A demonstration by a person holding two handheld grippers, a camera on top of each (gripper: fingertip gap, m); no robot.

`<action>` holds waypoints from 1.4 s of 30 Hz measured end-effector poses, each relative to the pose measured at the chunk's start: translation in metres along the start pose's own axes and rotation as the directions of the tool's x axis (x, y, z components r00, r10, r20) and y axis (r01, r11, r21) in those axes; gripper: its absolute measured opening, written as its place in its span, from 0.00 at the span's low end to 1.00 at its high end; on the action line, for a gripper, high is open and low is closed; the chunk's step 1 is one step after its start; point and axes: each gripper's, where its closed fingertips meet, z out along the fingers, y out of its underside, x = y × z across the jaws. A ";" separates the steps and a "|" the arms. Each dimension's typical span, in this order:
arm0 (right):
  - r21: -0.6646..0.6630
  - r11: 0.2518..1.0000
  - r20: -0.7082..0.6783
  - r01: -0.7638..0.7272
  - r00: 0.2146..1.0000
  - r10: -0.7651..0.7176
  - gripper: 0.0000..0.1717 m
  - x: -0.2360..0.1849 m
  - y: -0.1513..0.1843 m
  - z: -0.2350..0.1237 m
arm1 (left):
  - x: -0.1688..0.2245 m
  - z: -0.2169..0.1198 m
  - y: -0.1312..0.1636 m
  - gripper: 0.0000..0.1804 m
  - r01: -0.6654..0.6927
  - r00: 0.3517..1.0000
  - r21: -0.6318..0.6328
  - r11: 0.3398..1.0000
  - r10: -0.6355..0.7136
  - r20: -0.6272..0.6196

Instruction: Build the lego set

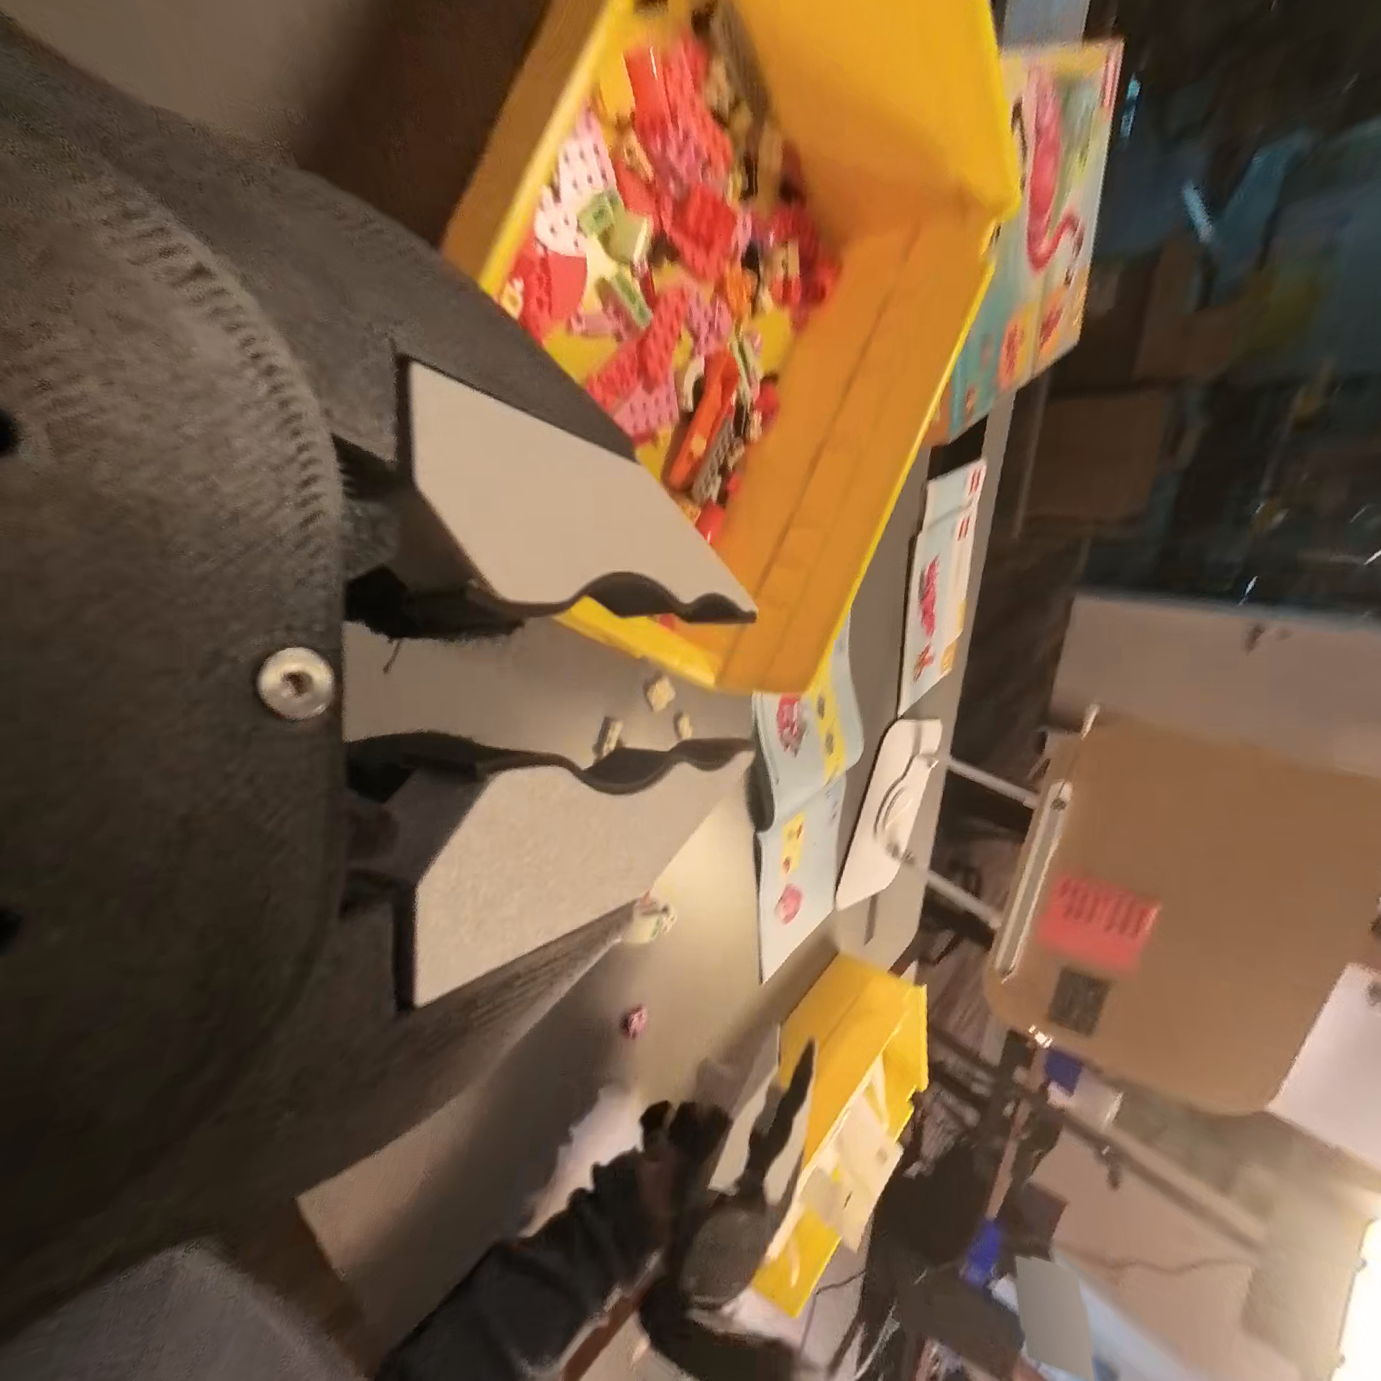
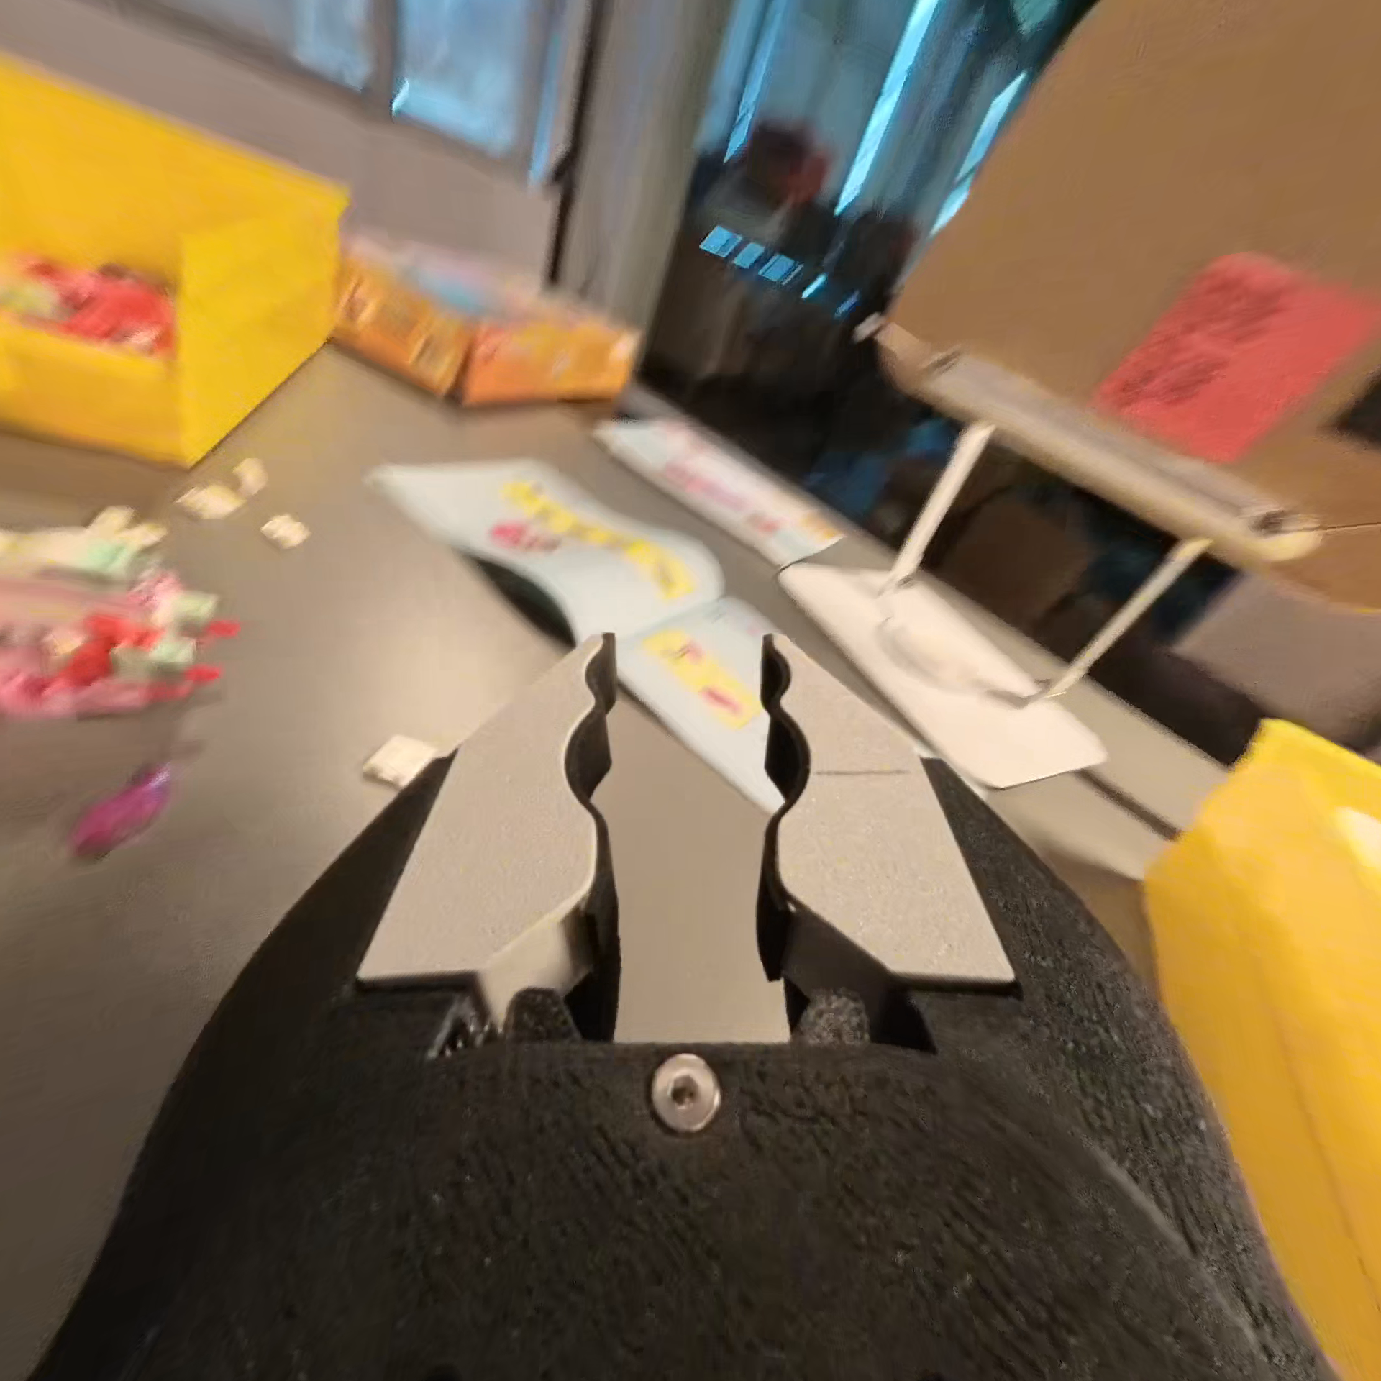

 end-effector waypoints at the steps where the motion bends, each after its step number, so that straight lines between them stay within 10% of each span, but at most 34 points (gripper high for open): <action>1: 0.063 0.998 -0.077 0.017 0.997 -0.012 0.20 0.007 -0.005 -0.003 | -0.007 -0.004 -0.003 0.17 0.008 1.000 0.016 1.000 -0.009 0.015; 13: 0.058 0.979 -0.382 0.195 0.910 -0.159 0.16 0.041 -0.003 -0.014 | -0.074 0.018 -0.006 0.18 -0.155 0.988 -0.213 0.965 0.154 -0.022; 22: -0.078 0.963 -0.443 0.260 0.856 -0.267 0.15 0.050 0.011 -0.008 | -0.075 0.060 0.053 0.14 -0.464 0.880 -0.641 0.612 0.236 -0.411; 42: -0.134 0.977 -0.521 0.167 0.826 -0.213 0.12 0.071 0.024 -0.014 | -0.052 0.110 0.099 0.09 -0.618 0.763 -0.697 0.364 0.065 -0.643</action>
